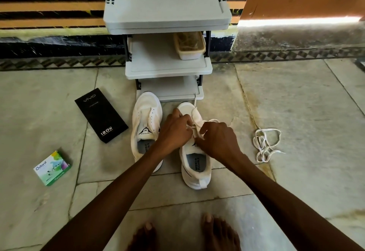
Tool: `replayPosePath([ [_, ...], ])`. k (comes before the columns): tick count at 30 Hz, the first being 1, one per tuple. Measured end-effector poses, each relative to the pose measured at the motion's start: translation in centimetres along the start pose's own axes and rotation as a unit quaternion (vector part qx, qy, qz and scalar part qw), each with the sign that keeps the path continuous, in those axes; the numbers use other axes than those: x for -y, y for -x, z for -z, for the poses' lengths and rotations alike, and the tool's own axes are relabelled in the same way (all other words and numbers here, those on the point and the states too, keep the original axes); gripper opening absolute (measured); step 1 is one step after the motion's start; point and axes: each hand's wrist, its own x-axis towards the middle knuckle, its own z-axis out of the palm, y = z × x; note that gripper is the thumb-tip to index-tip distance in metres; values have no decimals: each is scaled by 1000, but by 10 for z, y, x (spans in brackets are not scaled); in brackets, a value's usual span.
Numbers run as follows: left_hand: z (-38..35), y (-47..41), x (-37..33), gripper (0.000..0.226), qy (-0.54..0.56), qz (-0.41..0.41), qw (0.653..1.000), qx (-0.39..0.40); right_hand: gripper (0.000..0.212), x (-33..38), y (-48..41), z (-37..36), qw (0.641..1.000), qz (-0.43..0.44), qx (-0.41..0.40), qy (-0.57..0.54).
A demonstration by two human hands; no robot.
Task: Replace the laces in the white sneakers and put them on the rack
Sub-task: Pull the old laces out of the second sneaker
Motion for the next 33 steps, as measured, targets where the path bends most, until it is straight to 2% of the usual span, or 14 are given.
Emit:
replayPosePath([
  [7, 2, -10, -11, 32, -103, -71, 992, 26, 23, -8, 3, -7, 994, -15, -68, -85],
  [9, 0, -11, -6, 30, 83, 11, 996, -10, 20, -10, 3, -4, 990, -37, -65, -121],
  [11, -1, -9, -5, 27, 350, 161, 921, -61, 19, -13, 3, -3, 986, -53, -59, -147],
  [13, -4, -5, -5, 25, 428, 195, 876, -112, 18, -15, 4, -4, 983, -64, -56, -163],
  [16, 1, -4, -9, 30, 352, 64, 932, -62, 18, -15, 3, -5, 982, -71, -52, -165],
  [19, 18, -15, -13, 16, 113, -40, 992, 32, 20, -13, 2, -5, 981, -74, -51, -171],
  [23, 23, -16, -25, 23, -194, -39, 978, 72, 22, -9, 4, -6, 982, -76, -53, -164],
  [25, 17, -13, -29, 24, -219, -55, 974, 31, 23, -8, 5, -6, 982, -77, -58, -161],
  [27, 18, -13, -26, 22, -36, -14, 999, -13, 20, -10, 5, -6, 983, -78, -58, -157],
  [28, 21, -15, -24, 26, 130, 47, 989, -51, 18, -11, 5, -5, 983, -80, -56, -157],
  [29, 24, -17, -20, 28, 322, 124, 933, -104, 15, -12, 6, -5, 982, -83, -55, -159],
  [31, 35, -15, -13, 27, 586, 243, 753, -179, 13, -14, 6, -5, 980, -90, -57, -170],
  [32, 39, -15, -7, 26, 625, 265, 713, -178, 13, -14, 6, -6, 978, -93, -57, -175],
  [33, 43, -14, -3, 25, 604, 266, 735, -157, 12, -14, 6, -6, 978, -92, -56, -177],
])
